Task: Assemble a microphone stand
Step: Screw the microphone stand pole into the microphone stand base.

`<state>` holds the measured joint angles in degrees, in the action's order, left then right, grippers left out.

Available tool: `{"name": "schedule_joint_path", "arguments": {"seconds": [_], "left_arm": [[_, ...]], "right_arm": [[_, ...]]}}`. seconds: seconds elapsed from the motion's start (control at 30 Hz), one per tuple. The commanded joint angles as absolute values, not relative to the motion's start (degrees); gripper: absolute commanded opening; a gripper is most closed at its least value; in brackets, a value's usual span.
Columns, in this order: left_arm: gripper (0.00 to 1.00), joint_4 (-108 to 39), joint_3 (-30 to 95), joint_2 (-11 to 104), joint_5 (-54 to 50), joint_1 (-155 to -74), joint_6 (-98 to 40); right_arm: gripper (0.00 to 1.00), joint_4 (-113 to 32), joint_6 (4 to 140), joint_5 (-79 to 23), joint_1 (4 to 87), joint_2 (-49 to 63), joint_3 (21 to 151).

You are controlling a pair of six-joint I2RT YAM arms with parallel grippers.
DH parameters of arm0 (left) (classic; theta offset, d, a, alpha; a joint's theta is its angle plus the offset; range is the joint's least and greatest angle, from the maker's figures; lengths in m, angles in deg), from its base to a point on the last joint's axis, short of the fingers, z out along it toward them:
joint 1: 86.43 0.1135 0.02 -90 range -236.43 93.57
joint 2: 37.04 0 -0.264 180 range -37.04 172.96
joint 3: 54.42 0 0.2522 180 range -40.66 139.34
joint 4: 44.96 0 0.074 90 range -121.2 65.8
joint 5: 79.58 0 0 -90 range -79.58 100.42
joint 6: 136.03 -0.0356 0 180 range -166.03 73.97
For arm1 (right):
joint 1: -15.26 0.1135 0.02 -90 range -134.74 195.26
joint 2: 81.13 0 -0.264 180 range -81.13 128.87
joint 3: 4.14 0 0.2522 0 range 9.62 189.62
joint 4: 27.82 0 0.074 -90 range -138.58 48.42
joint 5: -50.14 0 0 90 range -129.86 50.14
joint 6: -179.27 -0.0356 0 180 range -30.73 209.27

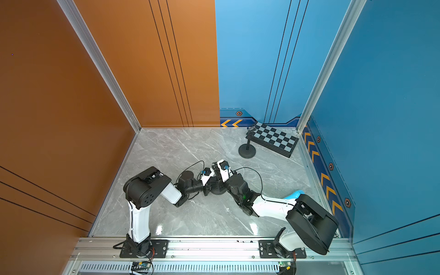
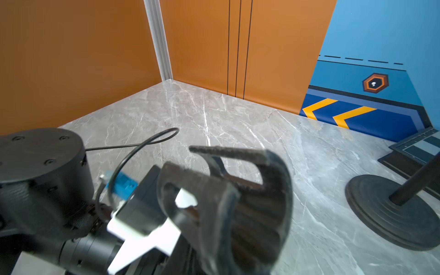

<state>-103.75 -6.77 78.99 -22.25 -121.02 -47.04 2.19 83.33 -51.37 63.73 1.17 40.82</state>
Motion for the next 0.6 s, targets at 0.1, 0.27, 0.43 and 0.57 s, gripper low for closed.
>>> {"name": "schedule_joint_path", "arguments": {"seconds": [0.1,0.27,0.43,0.57], "left_arm": [[0.07,-104.5,-6.1,79.0,-22.3,-120.8,-48.2],[0.07,-104.4,-6.7,79.8,-24.6,-121.2,-50.5],[0.07,-104.5,-6.8,80.1,-25.2,-121.3,-51.2],[0.08,-104.4,-6.9,80.2,-24.6,-121.3,-51.1]], "right_arm": [[0.38,-7.2,84.3,-29.4,57.8,-0.2,43.2],[0.47,-18.8,90.6,-5.6,49.8,1.2,50.8],[0.40,-27.3,95.7,-0.9,47.6,5.3,57.7],[0.15,-26.0,95.7,-3.4,47.5,6.7,58.1]]}}
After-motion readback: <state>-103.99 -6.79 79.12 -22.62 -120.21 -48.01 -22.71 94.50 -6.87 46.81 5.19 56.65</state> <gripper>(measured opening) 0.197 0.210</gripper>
